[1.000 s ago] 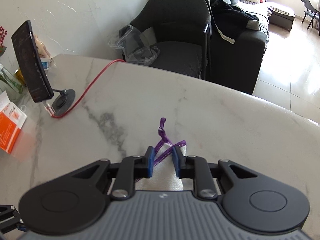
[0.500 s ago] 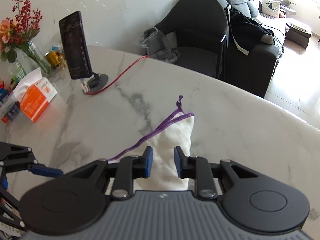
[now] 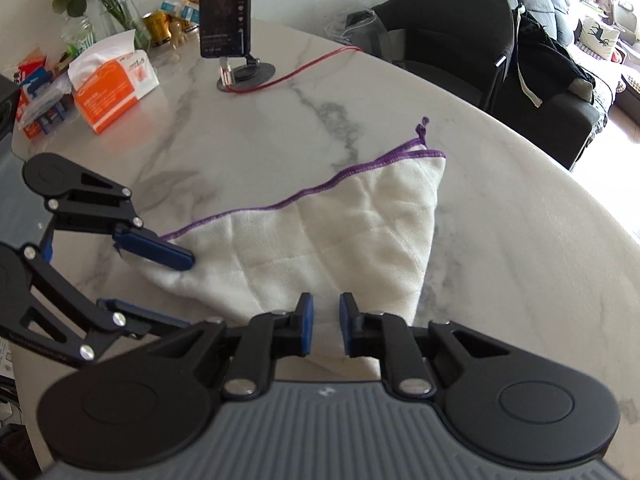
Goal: Fold towel
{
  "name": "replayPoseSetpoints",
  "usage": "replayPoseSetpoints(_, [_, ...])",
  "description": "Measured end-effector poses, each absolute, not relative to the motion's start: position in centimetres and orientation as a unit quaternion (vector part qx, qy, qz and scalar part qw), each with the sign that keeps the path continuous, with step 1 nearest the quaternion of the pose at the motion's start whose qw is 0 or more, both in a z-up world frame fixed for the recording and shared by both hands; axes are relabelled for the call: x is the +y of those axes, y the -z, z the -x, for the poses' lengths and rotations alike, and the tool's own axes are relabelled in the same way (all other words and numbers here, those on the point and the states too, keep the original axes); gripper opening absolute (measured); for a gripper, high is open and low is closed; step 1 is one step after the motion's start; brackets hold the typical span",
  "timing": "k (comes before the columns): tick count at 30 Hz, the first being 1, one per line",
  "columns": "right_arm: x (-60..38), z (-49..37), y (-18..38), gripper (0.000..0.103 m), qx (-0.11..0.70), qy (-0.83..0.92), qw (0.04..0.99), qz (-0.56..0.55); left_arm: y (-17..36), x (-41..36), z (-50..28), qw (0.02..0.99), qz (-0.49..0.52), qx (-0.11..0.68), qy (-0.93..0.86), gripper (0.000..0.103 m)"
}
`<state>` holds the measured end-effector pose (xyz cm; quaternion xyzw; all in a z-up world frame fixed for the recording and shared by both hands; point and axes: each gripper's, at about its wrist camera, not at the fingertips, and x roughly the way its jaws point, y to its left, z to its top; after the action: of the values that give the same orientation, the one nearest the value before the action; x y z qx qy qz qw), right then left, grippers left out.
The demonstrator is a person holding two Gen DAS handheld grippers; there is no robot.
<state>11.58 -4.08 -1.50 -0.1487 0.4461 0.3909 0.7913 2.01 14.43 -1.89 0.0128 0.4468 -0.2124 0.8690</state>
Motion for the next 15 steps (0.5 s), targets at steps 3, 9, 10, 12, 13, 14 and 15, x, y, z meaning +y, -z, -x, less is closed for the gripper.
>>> replayPoseSetpoints(3, [-5.4, -11.7, 1.4, 0.011, 0.450, -0.384, 0.796, 0.129, 2.1, 14.9, -2.1, 0.871, -0.006, 0.441, 0.218, 0.046])
replayPoseSetpoints(9, [-7.4, -11.9, 0.9, 0.017, 0.458, -0.371, 0.803, 0.090, 2.1, 14.8, -2.0, 0.873, -0.014, 0.437, 0.216, 0.045])
replayPoseSetpoints(10, [-7.7, -11.9, 0.8, 0.029, 0.459, -0.368, 0.804, 0.084, 2.1, 14.7, -2.1, 0.873, -0.013, 0.439, 0.213, 0.045])
replayPoseSetpoints(12, [-8.4, -12.0, 0.7, 0.039, 0.461, -0.363, 0.806, 0.071, 1.8, 14.6, -2.1, 0.871, -0.013, 0.443, 0.210, 0.045])
replayPoseSetpoints(13, [-8.7, -12.0, 0.6, 0.040, 0.464, -0.362, 0.806, 0.065, 1.6, 14.6, -2.1, 0.872, -0.013, 0.442, 0.210, 0.045])
replayPoseSetpoints(14, [-8.9, -12.2, 0.7, 0.040, 0.472, -0.360, 0.803, 0.054, 1.3, 14.6, -2.0, 0.873, -0.014, 0.439, 0.211, 0.046])
replayPoseSetpoints(15, [-9.0, -12.5, 0.9, 0.040, 0.482, -0.358, 0.799, 0.043, 1.2, 14.6, -1.9, 0.874, -0.015, 0.437, 0.211, 0.046])
